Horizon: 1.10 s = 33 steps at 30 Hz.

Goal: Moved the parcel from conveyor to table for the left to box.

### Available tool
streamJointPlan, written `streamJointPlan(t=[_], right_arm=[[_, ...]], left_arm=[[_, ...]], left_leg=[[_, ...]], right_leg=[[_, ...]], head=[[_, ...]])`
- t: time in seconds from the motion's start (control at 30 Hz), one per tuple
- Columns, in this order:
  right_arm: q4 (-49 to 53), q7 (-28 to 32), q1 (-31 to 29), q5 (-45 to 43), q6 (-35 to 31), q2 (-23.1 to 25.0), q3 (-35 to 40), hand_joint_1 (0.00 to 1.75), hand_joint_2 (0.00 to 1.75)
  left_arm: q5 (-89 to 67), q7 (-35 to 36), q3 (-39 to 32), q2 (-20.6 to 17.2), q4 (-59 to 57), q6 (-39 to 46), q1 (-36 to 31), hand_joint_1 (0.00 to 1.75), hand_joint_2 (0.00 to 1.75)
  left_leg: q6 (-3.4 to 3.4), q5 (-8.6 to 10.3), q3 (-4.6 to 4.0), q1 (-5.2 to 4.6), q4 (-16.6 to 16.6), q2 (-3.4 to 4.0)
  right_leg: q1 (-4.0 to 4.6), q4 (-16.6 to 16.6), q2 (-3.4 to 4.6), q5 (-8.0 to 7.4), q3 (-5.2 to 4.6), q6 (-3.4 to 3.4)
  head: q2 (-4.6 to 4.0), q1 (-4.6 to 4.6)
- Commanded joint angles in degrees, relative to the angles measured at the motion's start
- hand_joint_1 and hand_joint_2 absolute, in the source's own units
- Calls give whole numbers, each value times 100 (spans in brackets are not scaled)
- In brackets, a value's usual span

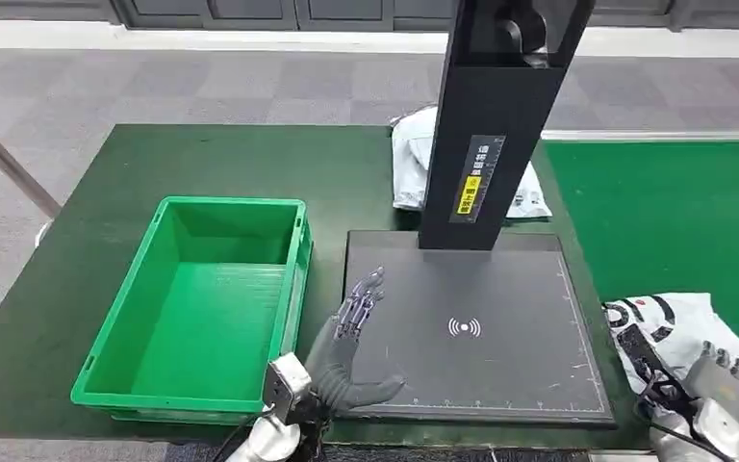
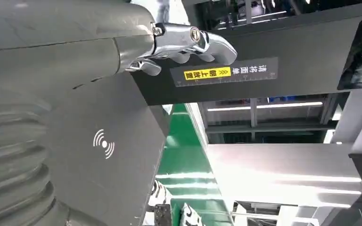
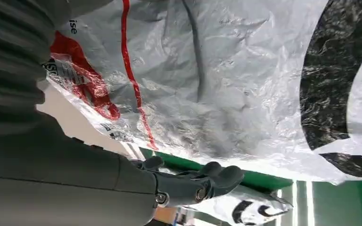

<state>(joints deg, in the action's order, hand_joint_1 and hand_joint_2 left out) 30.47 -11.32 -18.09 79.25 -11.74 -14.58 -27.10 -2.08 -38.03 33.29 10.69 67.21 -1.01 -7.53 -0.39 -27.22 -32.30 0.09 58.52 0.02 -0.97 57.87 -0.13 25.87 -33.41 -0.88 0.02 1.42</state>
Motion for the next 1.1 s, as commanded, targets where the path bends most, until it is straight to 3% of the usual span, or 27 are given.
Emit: streamJointPlan(t=[0.03,0.2,0.23,0.27,0.3,1.1], right_arm=[[-229,-59,646,-109,307,32,-495,0,175],[-358,485,750,-507,563,96,-815,0,175],[-384,478,770,-512,558,124,-825,45,175],[-453,475,750,-494,617,138,-816,129,175],[-540,496,702,-479,677,151,-807,175,175],[-683,371,610,-329,717,83,-700,175,175]], left_arm=[[-19,13,189,-132,-475,28,-212,0,175],[62,-17,289,-143,-677,-8,-365,0,175],[62,-16,299,-131,-688,-10,-384,0,175],[73,-18,324,-110,-742,-20,-433,0,175],[90,-23,367,-89,-809,-34,-477,0,175],[225,-39,517,-83,-869,-10,-601,0,175]], left_leg=[[3,18,-3,9,-19,-53],[23,16,7,24,-25,-64],[25,6,18,29,-11,-59],[30,9,16,31,-19,-67],[32,-6,30,36,-5,-52],[66,-18,35,54,-6,-51]], right_leg=[[10,-35,-52,-6,21,2],[25,-80,-57,-17,65,-16],[28,-77,-54,-10,77,-17],[30,-92,-63,-14,82,-17],[35,-86,-48,-7,96,-20],[54,-141,-47,-20,130,-51]], head=[[0,0],[0,2],[0,0],[0,2],[0,0],[0,0]])
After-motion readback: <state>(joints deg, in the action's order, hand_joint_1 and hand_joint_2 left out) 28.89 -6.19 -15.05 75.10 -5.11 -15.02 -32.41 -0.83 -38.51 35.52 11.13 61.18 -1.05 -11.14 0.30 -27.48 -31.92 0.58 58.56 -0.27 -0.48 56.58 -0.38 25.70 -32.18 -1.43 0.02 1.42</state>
